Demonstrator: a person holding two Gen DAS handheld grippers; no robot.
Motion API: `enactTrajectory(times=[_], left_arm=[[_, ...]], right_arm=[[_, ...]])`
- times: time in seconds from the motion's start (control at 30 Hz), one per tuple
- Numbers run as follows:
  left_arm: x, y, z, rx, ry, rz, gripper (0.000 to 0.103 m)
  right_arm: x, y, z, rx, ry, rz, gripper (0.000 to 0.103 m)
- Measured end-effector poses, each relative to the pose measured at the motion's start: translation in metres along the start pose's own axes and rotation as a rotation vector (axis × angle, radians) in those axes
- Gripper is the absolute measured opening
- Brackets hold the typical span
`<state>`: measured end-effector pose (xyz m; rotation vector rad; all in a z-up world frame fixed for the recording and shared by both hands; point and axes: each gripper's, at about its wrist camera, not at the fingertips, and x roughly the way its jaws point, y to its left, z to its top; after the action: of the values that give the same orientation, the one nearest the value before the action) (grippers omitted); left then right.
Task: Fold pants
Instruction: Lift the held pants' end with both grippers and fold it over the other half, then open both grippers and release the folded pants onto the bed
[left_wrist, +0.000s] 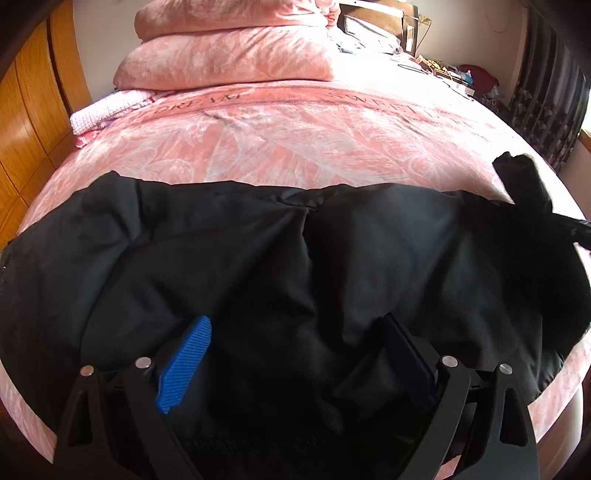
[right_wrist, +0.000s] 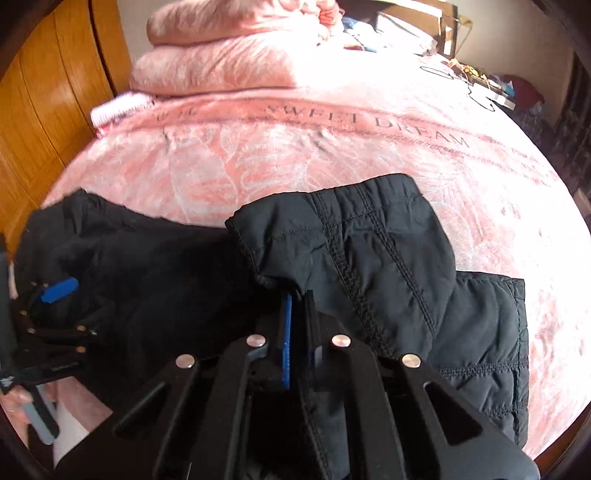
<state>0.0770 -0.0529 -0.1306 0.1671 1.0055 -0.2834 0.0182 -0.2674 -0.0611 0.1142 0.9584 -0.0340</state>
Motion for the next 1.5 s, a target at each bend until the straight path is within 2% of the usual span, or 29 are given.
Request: enactTrajectory(times=[0.13, 0.23, 0.37, 0.47, 0.57, 0.67, 0.8, 0.83, 0.87, 0.93, 1.0, 1.03, 1.07, 1.1, 1.13, 1.17, 1.2, 1.23, 1.33, 1.5], left_arm=[[0.003, -0.003, -0.002, 0.014, 0.0, 0.025, 0.095], [0.003, -0.006, -0.003, 0.015, -0.001, 0.042, 0.095], [0.004, -0.008, 0.0, 0.003, 0.003, 0.063, 0.095], [0.002, -0.01, 0.003, -0.009, 0.011, 0.08, 0.094], [-0.008, -0.014, 0.004, -0.036, 0.001, 0.079, 0.094], [-0.022, -0.021, 0.005, -0.028, -0.029, 0.071, 0.094], [-0.035, -0.032, 0.007, -0.018, -0.057, 0.039, 0.094], [-0.036, -0.035, 0.007, -0.017, -0.059, 0.024, 0.094], [-0.035, -0.038, 0.007, -0.012, -0.057, 0.011, 0.094], [-0.031, -0.044, 0.006, 0.006, -0.045, 0.015, 0.094], [-0.028, -0.049, 0.004, 0.019, -0.036, 0.017, 0.094], [-0.028, -0.05, 0.003, 0.02, -0.035, 0.01, 0.094], [-0.028, -0.051, 0.002, 0.019, -0.033, 0.003, 0.094], [-0.029, -0.051, 0.001, 0.017, -0.031, -0.002, 0.094], [-0.028, -0.052, 0.0, 0.016, -0.028, -0.007, 0.094], [-0.028, -0.053, -0.001, 0.015, -0.025, -0.01, 0.094], [-0.028, -0.054, -0.001, 0.015, -0.022, -0.014, 0.094], [-0.028, -0.055, -0.002, 0.016, -0.023, -0.015, 0.094], [-0.03, -0.059, -0.003, 0.027, -0.033, -0.01, 0.094], [-0.028, -0.064, -0.005, 0.038, -0.028, -0.029, 0.094]], right_arm=[[-0.051, -0.048, -0.01, 0.153, -0.107, 0.061, 0.006], [-0.069, -0.094, -0.03, 0.278, -0.115, 0.066, 0.008], [-0.067, -0.14, -0.068, 0.361, -0.049, -0.031, 0.013], [-0.045, -0.167, -0.1, 0.452, 0.043, -0.014, 0.014], [-0.025, -0.176, -0.125, 0.497, 0.099, 0.011, 0.014], [-0.03, -0.17, -0.128, 0.473, 0.082, 0.003, 0.009], [-0.051, -0.166, -0.127, 0.424, 0.055, -0.009, 0.009], [-0.053, -0.166, -0.129, 0.426, 0.061, 0.004, 0.014], [-0.053, -0.17, -0.129, 0.428, 0.073, 0.007, 0.023], [-0.056, -0.174, -0.133, 0.424, 0.069, -0.021, 0.036], [-0.062, -0.182, -0.136, 0.466, 0.045, 0.035, 0.045], [-0.066, -0.189, -0.138, 0.501, 0.032, 0.07, 0.056], [-0.068, -0.195, -0.139, 0.537, 0.018, 0.098, 0.058], [-0.069, -0.201, -0.14, 0.568, 0.013, 0.113, 0.058], [-0.07, -0.208, -0.141, 0.592, 0.014, 0.122, 0.049], [-0.068, -0.213, -0.141, 0.607, 0.018, 0.123, 0.035], [-0.066, -0.216, -0.141, 0.613, 0.03, 0.109, 0.026], [-0.063, -0.218, -0.141, 0.613, 0.047, 0.087, 0.02], [-0.067, -0.215, -0.144, 0.603, 0.051, 0.092, 0.014], [-0.065, -0.202, -0.149, 0.535, 0.123, 0.01, 0.014]])
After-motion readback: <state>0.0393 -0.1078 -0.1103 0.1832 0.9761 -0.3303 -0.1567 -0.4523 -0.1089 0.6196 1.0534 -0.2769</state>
